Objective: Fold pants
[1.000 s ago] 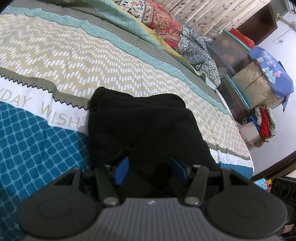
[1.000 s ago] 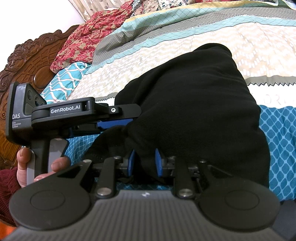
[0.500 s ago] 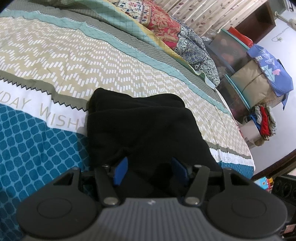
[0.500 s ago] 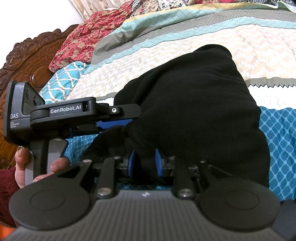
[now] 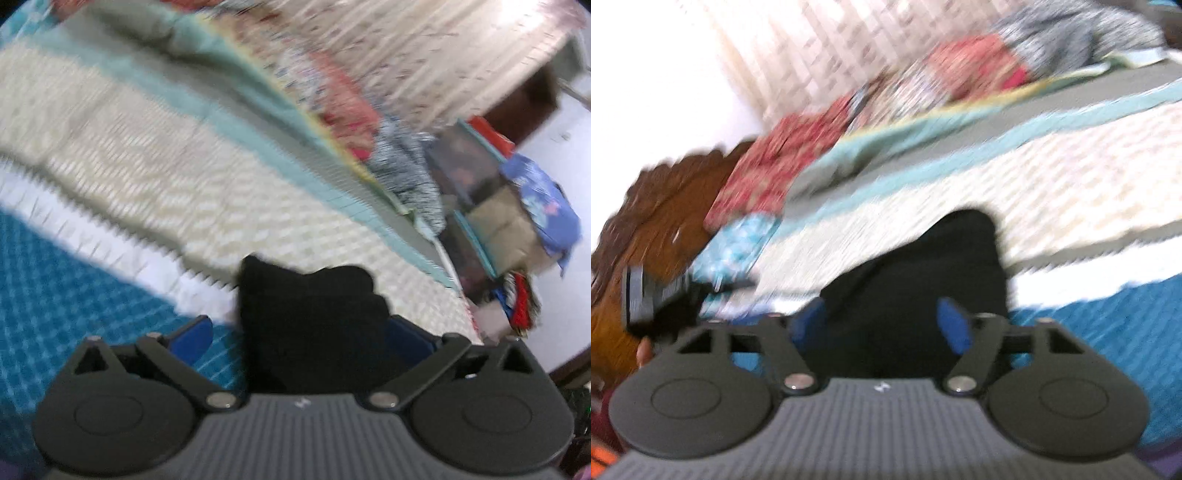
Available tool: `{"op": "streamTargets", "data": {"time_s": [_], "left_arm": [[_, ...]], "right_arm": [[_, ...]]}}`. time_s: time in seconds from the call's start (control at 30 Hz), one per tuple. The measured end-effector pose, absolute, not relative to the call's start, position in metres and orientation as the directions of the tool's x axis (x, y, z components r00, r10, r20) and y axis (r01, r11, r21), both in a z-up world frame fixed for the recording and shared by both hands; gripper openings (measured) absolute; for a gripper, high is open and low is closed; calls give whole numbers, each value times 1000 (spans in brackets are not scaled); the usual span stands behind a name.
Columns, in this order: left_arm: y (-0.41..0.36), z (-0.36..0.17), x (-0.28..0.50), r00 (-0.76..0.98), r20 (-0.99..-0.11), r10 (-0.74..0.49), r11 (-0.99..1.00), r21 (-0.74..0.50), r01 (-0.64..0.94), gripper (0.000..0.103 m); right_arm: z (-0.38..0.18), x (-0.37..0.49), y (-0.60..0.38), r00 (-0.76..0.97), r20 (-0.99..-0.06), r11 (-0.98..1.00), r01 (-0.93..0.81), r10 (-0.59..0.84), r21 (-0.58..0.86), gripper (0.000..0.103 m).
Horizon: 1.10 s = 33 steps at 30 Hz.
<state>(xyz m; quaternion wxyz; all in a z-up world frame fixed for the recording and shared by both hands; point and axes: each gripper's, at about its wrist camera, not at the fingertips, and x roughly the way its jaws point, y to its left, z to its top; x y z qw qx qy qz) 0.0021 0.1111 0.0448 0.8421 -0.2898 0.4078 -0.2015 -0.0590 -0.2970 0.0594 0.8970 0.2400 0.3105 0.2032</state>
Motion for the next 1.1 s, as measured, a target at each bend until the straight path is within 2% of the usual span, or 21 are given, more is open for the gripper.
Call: {"op": "streamTargets", "data": {"time_s": [0.1,0.2,0.4,0.57,0.63,0.67,0.7,0.73,0.77,0.87,0.93,1.1], "left_arm": [[109,25,7,535,-562,-631,695,-715,70,103],[95,9,15,485,-577,-657,686,-725,67,103],[61,-15,32,400,-639,-657,722,-686,91,103],[42,-21,40,414,-638,-649,740,-657,145,102],[32,-21,40,423,-639,-642,750,-638,175,101],[28,-20,42,426,-638,-641,752,-633,183,89],[27,-19,43,422,-638,-644,750,-636,182,83],[28,-18,45,422,-638,-645,747,-643,170,76],[33,-16,47,422,-631,-650,737,-659,150,63],[45,-1,57,416,-596,-687,688,-718,108,46],[43,24,66,443,-554,-704,672,-722,166,46],[26,82,128,551,-494,-672,718,-617,323,46]], "right_arm": [[49,-52,-320,749,-488,821,-129,448,557,82],[32,-45,-328,736,-516,823,-98,438,559,82],[11,-25,-324,693,-523,789,-108,496,605,84],[-1,-8,-319,655,-543,786,-132,526,603,86],[-15,2,-319,610,-555,752,-107,566,651,85],[-21,5,-319,589,-540,712,-86,601,697,80],[-26,7,-319,566,-514,659,-71,644,749,59],[-29,9,-317,549,-484,608,-55,681,792,55],[-28,8,-316,553,-476,595,-44,683,803,53],[-4,0,-311,559,-419,572,-125,716,811,47],[25,-1,-307,561,-336,539,-242,756,807,46],[85,37,-290,569,-282,589,-477,773,652,46]]}}
